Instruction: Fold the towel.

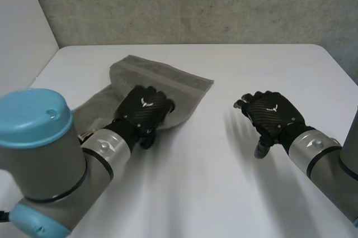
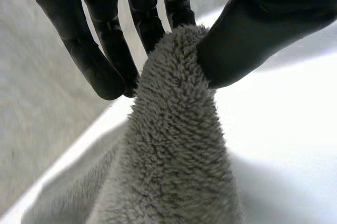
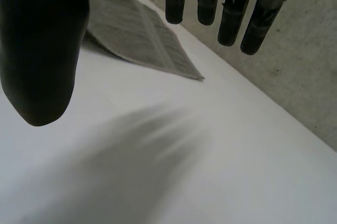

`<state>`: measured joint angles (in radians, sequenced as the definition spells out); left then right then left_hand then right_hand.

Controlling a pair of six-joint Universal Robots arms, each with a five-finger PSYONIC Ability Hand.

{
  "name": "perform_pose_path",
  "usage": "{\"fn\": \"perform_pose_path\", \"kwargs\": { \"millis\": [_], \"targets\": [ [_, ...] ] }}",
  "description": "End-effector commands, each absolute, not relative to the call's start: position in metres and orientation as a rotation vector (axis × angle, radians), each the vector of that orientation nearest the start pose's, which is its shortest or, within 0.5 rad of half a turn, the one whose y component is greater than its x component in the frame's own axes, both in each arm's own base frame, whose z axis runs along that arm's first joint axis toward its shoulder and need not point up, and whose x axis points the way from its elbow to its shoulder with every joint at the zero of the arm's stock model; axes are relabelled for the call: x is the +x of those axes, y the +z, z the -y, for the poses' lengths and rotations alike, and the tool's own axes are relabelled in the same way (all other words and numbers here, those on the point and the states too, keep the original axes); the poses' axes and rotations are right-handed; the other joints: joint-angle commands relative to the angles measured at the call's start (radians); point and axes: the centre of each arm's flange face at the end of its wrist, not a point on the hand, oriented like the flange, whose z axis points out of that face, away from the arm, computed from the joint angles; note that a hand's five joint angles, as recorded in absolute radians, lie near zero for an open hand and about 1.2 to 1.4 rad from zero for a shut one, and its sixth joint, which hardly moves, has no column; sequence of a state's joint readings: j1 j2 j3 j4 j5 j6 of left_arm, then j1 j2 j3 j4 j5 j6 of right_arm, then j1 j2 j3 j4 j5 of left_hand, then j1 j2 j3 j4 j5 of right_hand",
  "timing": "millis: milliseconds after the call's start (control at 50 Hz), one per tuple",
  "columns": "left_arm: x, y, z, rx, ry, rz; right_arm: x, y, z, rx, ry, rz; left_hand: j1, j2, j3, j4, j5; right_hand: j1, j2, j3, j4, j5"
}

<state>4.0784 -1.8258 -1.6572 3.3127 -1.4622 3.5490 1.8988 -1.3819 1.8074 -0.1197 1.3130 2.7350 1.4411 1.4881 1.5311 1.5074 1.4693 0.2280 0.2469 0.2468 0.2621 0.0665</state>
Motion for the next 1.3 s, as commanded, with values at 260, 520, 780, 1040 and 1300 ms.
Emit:
{"fn": "perform_pose_path", "kwargs": {
  "millis": [260, 520, 780, 1040, 1300],
  "targets": [
    [-0.285, 0.303, 0.105, 1.244, -2.623, -2.153, 0.275, 0.204, 0.248, -0.848, -1.772, -2.000, -0.045, -0.092, -0.135, -0.111, -0.248, -0.053, -0.072, -0.072, -0.088, -0.066],
    [-0.273, 0.299, 0.101, 1.203, -2.609, -2.165, 0.310, 0.135, 0.236, -0.920, -1.482, -2.109, -0.045, -0.092, -0.135, -0.111, -0.248, -0.002, -0.021, -0.021, -0.036, -0.015],
    [-0.256, 0.290, 0.143, 1.015, -2.518, -2.192, 0.300, 0.195, 0.234, -0.894, -1.580, -2.046, -0.045, -0.092, -0.135, -0.111, -0.248, -0.053, -0.072, -0.072, -0.088, -0.066],
    [-0.254, 0.287, 0.146, 1.007, -2.507, -2.198, 0.262, 0.217, 0.234, -0.919, -1.579, -2.130, -0.045, -0.092, -0.135, -0.111, -0.248, -0.053, -0.072, -0.072, -0.088, -0.066],
    [-0.255, 0.294, 0.149, 0.993, -2.537, -2.171, 0.273, 0.173, 0.225, -0.953, -1.354, -2.166, -0.045, -0.092, -0.135, -0.111, -0.248, -0.014, -0.033, -0.033, -0.048, -0.027]
  ]
}}
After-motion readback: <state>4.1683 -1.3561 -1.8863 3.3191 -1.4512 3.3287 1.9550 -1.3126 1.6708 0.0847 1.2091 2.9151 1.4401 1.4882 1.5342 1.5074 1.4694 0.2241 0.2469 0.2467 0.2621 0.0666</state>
